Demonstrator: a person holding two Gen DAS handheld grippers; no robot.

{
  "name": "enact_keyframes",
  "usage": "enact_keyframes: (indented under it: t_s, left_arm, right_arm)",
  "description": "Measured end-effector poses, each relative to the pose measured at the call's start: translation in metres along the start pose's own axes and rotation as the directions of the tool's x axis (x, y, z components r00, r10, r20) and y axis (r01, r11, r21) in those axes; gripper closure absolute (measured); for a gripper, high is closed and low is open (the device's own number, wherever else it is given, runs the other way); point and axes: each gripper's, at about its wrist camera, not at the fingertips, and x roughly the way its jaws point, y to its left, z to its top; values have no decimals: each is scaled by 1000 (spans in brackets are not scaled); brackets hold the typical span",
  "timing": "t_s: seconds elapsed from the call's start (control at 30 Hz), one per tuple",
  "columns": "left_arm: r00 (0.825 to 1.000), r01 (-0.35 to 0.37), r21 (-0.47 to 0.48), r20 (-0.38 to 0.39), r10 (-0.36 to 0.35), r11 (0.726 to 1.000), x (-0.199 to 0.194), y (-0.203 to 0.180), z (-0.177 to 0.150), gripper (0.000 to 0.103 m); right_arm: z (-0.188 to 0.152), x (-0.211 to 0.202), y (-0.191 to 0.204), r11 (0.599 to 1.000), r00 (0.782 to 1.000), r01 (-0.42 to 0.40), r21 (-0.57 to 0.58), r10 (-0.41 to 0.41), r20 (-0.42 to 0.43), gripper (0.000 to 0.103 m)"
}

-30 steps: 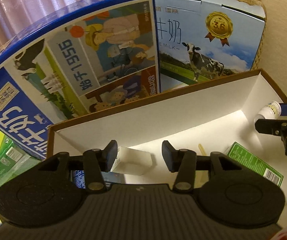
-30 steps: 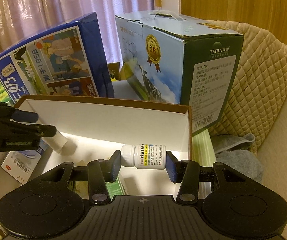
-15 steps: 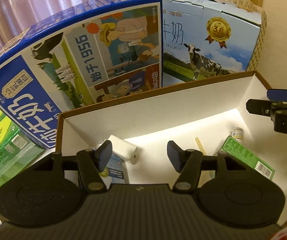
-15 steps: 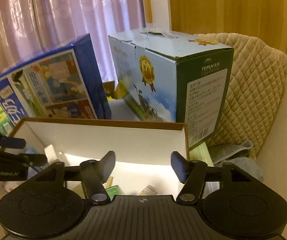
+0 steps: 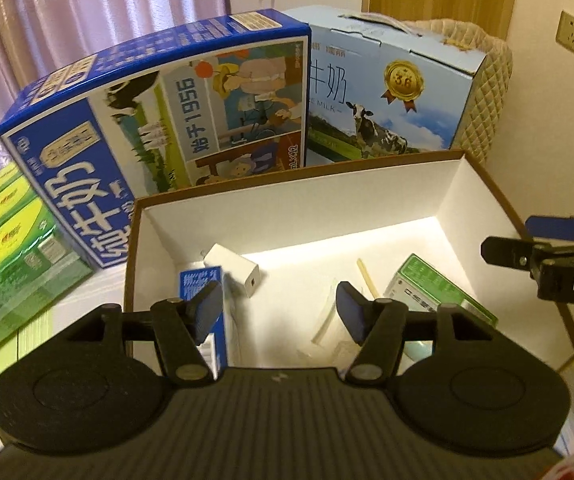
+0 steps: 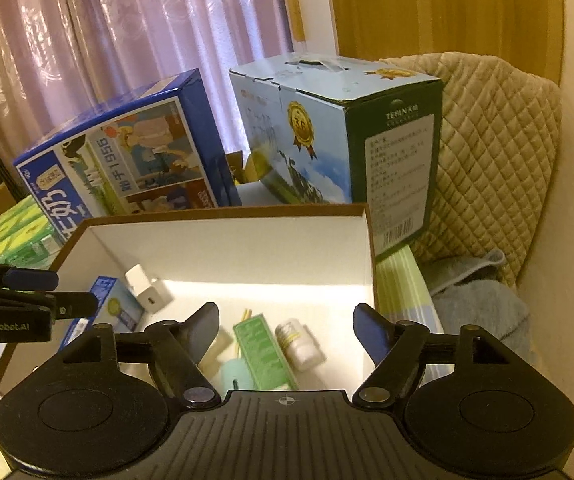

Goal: Organize rigid objects
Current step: 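Open the right tool to drop the white pill bottle into the box, then withdraw both open tools from the box toward the tube and vial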

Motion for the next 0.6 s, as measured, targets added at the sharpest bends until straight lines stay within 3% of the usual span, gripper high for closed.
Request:
enact_keyframes:
  t_s: [0.6]
  left_arm:
    - [998, 6, -99, 56, 0, 995, -100, 7, -54, 44]
  right_arm:
    - [-42, -75, 18, 998, 1000, -31, 50, 31, 5, 31]
